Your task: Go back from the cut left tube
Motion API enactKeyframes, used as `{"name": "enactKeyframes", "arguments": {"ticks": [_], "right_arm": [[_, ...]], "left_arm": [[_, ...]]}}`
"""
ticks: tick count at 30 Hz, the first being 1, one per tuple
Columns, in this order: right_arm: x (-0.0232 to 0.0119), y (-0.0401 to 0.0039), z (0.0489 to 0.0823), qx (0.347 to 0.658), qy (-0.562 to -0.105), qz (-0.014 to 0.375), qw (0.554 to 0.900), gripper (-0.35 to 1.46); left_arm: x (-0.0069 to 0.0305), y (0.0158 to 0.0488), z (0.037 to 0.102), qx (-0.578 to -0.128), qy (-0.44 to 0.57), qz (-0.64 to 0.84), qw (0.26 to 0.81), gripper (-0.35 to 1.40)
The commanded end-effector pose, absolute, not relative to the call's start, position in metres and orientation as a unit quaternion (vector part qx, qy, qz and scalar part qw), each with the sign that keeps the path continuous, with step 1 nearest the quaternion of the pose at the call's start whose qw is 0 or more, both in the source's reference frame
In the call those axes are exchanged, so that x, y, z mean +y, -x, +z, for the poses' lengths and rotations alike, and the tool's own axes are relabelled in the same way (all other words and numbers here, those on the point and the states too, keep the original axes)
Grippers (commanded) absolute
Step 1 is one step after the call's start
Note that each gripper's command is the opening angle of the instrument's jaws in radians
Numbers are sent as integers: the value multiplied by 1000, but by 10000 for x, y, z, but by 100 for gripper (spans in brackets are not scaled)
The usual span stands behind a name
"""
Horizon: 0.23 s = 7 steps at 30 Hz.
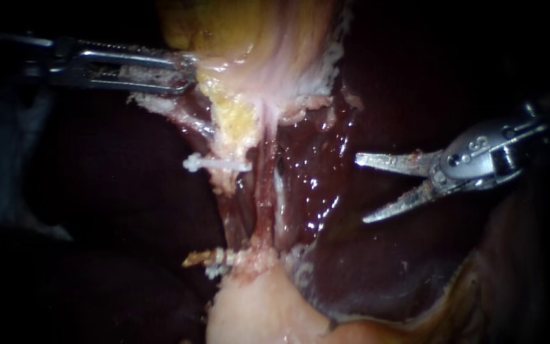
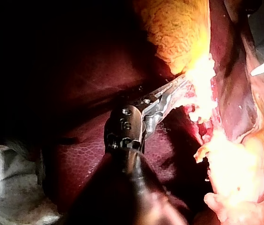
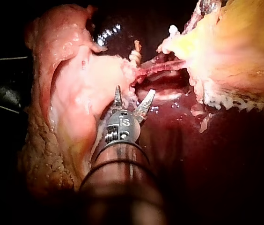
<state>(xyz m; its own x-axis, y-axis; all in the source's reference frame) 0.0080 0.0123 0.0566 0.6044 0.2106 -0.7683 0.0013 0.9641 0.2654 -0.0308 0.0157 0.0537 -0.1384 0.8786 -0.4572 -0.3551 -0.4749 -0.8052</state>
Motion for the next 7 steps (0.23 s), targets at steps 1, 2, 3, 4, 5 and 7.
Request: {"name": "enactKeyframes", "arguments": {"ticks": [1, 2, 3, 4, 5, 7], "right_arm": [[123, -80, 566, 441, -120, 59, 887, 143], [123, -80, 566, 441, -120, 59, 887, 145], [123, -80, 566, 442, -121, 58, 887, 145], [123, -80, 566, 442, -121, 58, 887, 145], [123, -80, 566, 442, -123, 60, 886, 145], [123, -80, 566, 444, -131, 63, 884, 145]], "left_arm": [[157, 308, 537, -268, 489, 706, 437, -35], [157, 308, 537, -268, 489, 706, 437, -35], [157, 308, 537, -268, 489, 706, 437, -35], [157, 308, 537, -268, 489, 706, 437, -35], [157, 308, 537, -268, 489, 706, 437, -35], [157, 308, 537, -268, 489, 706, 437, -35]]}}
